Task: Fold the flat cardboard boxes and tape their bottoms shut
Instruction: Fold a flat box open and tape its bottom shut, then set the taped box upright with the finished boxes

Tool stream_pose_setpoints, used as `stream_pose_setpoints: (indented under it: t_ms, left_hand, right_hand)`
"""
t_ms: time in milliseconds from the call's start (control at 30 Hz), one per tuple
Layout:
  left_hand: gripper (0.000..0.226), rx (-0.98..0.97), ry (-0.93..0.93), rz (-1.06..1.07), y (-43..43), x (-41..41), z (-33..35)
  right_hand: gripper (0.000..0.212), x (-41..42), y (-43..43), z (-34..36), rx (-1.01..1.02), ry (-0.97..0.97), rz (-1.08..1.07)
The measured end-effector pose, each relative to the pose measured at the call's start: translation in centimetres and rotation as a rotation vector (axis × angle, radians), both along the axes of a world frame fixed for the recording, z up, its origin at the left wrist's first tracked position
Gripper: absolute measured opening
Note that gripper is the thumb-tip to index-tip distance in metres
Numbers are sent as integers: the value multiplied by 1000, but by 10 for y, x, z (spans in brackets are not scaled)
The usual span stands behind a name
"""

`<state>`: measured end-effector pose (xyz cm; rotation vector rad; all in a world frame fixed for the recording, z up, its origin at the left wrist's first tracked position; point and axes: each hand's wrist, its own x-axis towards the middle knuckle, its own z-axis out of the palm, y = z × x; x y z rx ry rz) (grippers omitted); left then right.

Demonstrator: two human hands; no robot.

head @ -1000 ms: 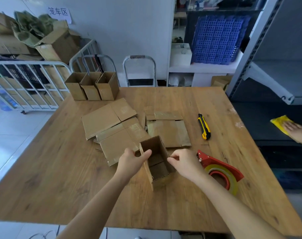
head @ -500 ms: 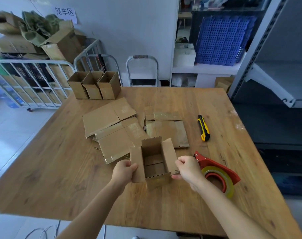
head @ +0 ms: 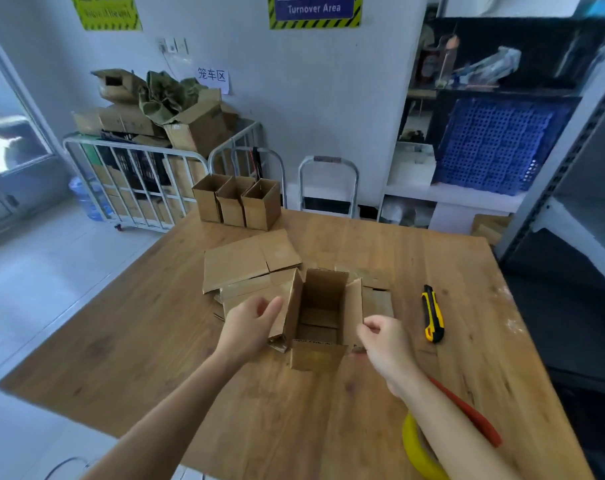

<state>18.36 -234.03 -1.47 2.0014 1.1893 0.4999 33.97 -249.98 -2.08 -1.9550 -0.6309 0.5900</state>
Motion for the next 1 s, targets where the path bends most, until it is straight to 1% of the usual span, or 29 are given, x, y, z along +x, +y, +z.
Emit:
stream_pose_setpoints:
  t_ms: [100, 167, 267, 367, 467, 633, 733, 767, 900, 1000]
  left_hand:
    - [30, 116, 55, -13, 13, -7, 7]
    - [28, 173, 108, -41, 24, -11, 11]
    - [31, 258, 185, -96, 48, -10, 14]
    - [39, 356, 268, -171, 81, -3, 16]
    - [44, 485, 375, -253, 119, 8, 19]
    - [42, 640, 481, -379, 193, 28, 15]
    - [40, 696, 508, -419, 244, 41, 9]
    - [39, 707, 512, -431, 260, 45, 6]
    - [39, 751, 524, -494, 321, 64, -6]
    - [42, 762, 550, -540, 357, 78, -21]
  right_hand:
    - [35, 5, 16, 5, 53, 77, 6]
    - [31, 6, 29, 7, 74, 120, -8]
    - [23, 9, 49, 11, 74, 106, -12]
    - [20, 15, 77, 13, 66, 75, -31]
    - [20, 22, 110, 16, 52, 70, -52]
    - [23, 44, 178, 15, 23, 62, -99]
    - [36, 64, 228, 19, 44, 65, -145]
    - [37, 73, 245, 19, 53, 69, -165]
    - [23, 111, 314, 13, 33, 18, -242]
    - [23, 138, 363, 4, 42, -16, -259]
